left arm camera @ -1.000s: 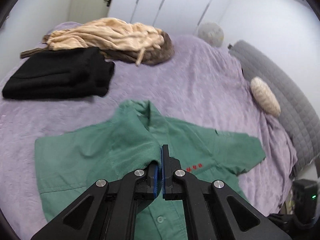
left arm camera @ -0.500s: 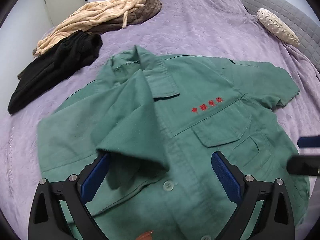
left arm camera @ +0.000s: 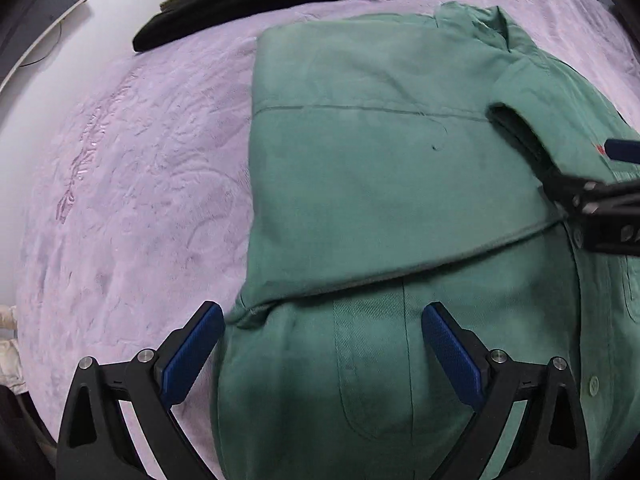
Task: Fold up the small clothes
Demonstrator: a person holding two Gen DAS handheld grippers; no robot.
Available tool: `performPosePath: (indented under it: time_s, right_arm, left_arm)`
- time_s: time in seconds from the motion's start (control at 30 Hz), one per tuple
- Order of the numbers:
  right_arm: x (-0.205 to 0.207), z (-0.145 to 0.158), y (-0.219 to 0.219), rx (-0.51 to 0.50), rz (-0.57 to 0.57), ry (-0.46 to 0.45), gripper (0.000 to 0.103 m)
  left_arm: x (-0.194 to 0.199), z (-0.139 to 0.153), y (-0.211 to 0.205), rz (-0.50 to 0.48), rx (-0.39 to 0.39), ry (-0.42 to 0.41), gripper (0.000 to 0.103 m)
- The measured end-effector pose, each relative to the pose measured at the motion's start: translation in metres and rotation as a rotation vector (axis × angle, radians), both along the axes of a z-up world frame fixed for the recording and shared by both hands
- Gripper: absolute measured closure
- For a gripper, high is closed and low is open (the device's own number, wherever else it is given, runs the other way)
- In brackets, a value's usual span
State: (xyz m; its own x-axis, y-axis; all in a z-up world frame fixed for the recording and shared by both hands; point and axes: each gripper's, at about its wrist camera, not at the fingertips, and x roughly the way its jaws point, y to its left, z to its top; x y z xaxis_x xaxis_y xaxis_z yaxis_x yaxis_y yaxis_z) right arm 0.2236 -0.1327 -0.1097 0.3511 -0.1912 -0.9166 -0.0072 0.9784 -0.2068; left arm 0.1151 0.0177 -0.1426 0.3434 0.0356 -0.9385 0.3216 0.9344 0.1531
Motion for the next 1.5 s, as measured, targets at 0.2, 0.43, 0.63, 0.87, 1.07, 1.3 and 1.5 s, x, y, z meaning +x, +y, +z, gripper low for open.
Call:
performPosePath:
  time_s: [0.2,0.43,0.63,0.87,1.07,1.3,1.5]
  right_arm:
    - [-0.011,0.021,-0.084,0.084,-0.184,-0.086,0.057]
    - [-0.069,-0.003,-0.236,0.546,-0.653,-0.064,0.036]
    - [-0.075,-0.003,-0.149,1.022,-0.412,0.017,0.033]
    - [-0.026,-0.033,-0.047,1.189,-0.330,0.098,0.033]
    - [-0.028,-0.027,-0.043,1.107,-0.276,0.121,0.033]
    - [-0.065,-0.016,-0.088,1.082,-0.330,0.080,0.029]
    - [-0.076,0.002,-0.150,0.935,-0.470,-0.031,0.029]
  left_arm:
    - [0.025,0.006,0.031,0.214,-0.029,-0.066,0.003]
    - [0.029,0.002,0.059,0.310,-0.136,-0.006,0.003]
    - [0.021,0.008,0.056,0.329,-0.163,-0.014,0.003]
    - [0.020,0.010,0.085,0.312,-0.242,-0.052,0.002]
    - [0.031,-0.001,0.110,0.269,-0.301,0.019,0.002]
    - [0.013,0.028,0.139,0.194,-0.235,0.072,0.002]
    - [0.033,0.047,0.130,0.259,-0.305,0.029,0.003]
